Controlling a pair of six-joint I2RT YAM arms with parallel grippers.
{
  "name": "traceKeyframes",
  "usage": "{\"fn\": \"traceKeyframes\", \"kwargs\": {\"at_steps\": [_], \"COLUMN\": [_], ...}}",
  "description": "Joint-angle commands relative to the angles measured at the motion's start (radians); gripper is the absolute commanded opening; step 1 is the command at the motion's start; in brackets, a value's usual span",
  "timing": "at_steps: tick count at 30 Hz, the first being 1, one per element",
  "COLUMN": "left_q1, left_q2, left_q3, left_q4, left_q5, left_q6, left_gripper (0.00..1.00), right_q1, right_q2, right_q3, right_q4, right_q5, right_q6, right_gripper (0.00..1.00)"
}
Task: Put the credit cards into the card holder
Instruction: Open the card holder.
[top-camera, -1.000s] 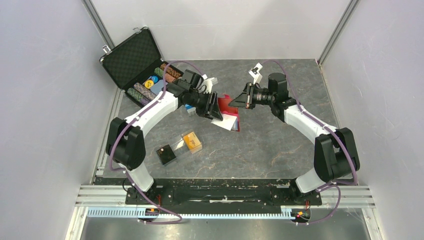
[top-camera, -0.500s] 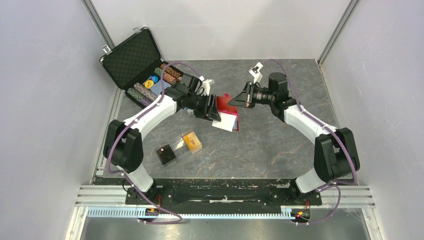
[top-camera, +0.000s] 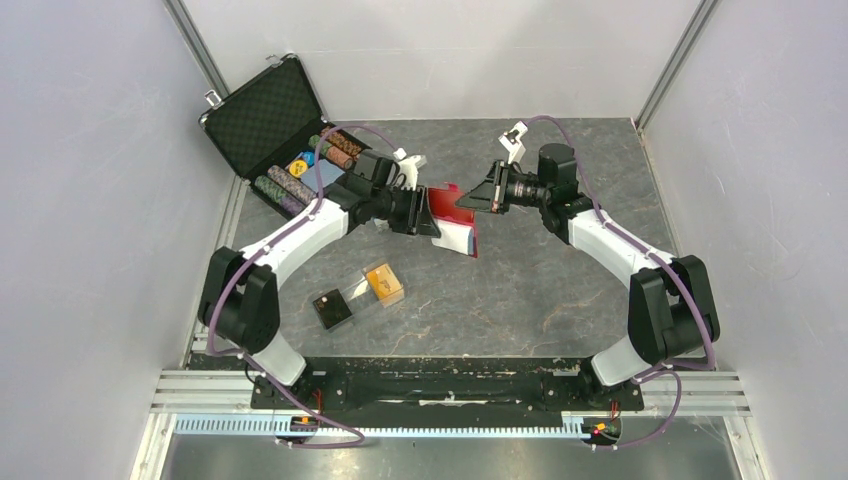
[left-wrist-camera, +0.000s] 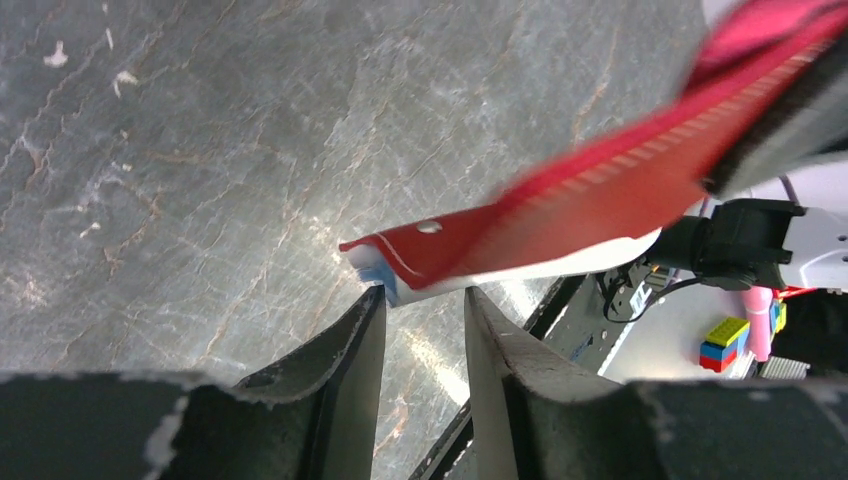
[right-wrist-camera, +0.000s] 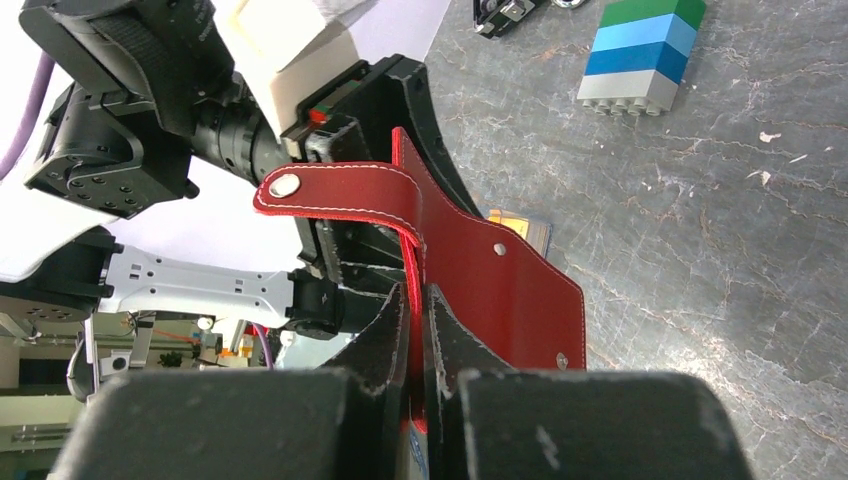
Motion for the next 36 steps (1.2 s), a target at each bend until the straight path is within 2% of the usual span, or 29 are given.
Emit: {"fn": "traceKeyframes", "kwargs": {"at_steps": [1,9,13,23,36], "left_q1": [0.002,0.014,0.041,0.056,0.076], "left_q2": [-0.103,-0.152,-0.161,-0.175,-0.16], "left_q3": [-0.031,-0.074,-0.099,-0.094,-0.122], "left_q4": [0.148,0.23,0.299,0.449,0.613], "left_q5": [0.08,0.098,0.147,0.249,0.278], "left_q6": [-0.06,-0.084,-0.15,-0.269,-0.391], "left_gripper": [0.4,0.4,0.42,0.57,0.64], "right_q1": [0.001,0.001,0.0,0.0,0.001], "right_q2": [-0.003,0.0,-0.002,-0.008,-0.017], "right_q3": [0.026,0.028,0.029,0.009,-0.021], "right_q4": [0.053,0.054,0.054,0.059,0.062], "right_q5": [-0.021,-0.027,-0.033,-0.048,-0.045], "right_q6": [0.014,0.018,0.023,0.035,0.089], "right_gripper": [0.0,0.0,0.0,0.0,0.0]}}
